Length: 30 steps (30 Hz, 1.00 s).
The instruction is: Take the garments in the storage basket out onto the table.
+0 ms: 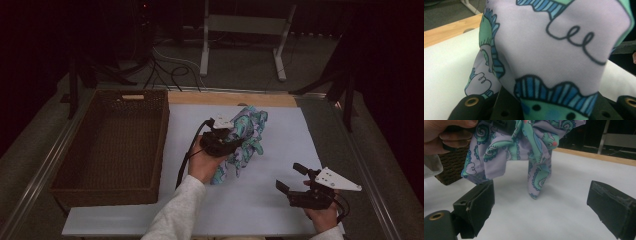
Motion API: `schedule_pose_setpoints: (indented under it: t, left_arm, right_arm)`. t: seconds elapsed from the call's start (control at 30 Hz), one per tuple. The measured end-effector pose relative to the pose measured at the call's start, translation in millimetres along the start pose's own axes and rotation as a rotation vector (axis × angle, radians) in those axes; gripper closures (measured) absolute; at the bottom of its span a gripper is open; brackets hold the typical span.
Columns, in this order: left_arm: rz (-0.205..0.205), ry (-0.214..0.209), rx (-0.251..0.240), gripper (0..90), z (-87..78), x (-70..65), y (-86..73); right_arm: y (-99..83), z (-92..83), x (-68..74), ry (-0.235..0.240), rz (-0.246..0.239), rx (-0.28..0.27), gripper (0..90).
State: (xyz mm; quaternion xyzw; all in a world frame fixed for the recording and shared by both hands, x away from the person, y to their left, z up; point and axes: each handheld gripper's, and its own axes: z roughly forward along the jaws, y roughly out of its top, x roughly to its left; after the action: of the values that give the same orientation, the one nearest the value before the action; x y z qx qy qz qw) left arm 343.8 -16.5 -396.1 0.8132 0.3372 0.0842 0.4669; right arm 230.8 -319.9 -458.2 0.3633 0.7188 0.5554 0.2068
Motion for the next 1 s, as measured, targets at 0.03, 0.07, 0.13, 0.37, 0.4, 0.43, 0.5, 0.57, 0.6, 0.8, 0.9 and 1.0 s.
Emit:
schedule_pose_setpoints:
  t: [0.03, 0.07, 0.13, 0.37, 0.4, 0.43, 0.5, 0.57, 0.6, 0.8, 0.9, 1.0]
  left_arm:
    - [0.008, -0.001, 0.002, 72.7, 0.4, -1.5, 0.4]
    - [0.007, -0.003, -0.002, 72.7, 1.1, -3.5, 0.7]
    - [0.009, -0.009, -0.007, 72.7, 2.2, -6.6, 1.2]
    - [0.018, -0.018, 0.003, 72.7, 9.5, -15.2, 1.0]
    - [0.020, -0.019, 0.004, 72.7, 11.0, -16.5, 1.0]
    - [0.022, -0.020, 0.006, 72.7, 12.5, -18.0, 1.2]
    - [0.029, -0.022, 0.008, 72.7, 15.6, -21.7, 1.8]
    - [0.031, -0.030, 0.009, 72.6, 19.4, -25.7, 1.9]
    - [0.032, -0.034, 0.010, 72.6, 21.4, -27.6, 1.8]
    - [0.048, -0.044, 0.026, 72.4, 31.9, -37.5, -1.9]
    - [0.044, -0.044, 0.040, 72.1, 37.2, -39.6, -8.0]
    - [0.022, -0.049, 0.057, 71.5, 44.3, -38.3, -17.8]
  right_arm:
    - [0.0, -0.1, -0.1, 0.001, 0.000, 0.000, 7.7]
    - [0.0, -0.2, -0.1, 0.000, 0.000, 0.000, 7.7]
    - [0.0, -0.4, -0.1, 0.000, 0.000, -0.001, 7.7]
    - [0.0, -0.6, -0.3, -0.002, 0.000, -0.003, 7.7]
    - [0.0, -0.7, -0.3, -0.002, 0.001, -0.003, 7.7]
    - [0.0, -0.8, -0.4, -0.003, 0.001, -0.004, 7.7]
    - [0.0, -0.7, -0.7, -0.003, 0.002, -0.005, 7.7]
    - [-0.2, -0.6, -1.0, -0.004, 0.001, -0.004, 7.7]
    - [-0.2, -0.7, -1.0, -0.005, 0.001, -0.004, 7.7]
    - [-0.3, -1.5, -2.0, -0.004, 0.008, -0.007, 7.7]
    - [-0.5, -1.6, -2.0, -0.003, 0.006, -0.006, 7.7]
    - [-0.5, -2.1, -2.2, -0.006, 0.009, -0.009, 7.7]
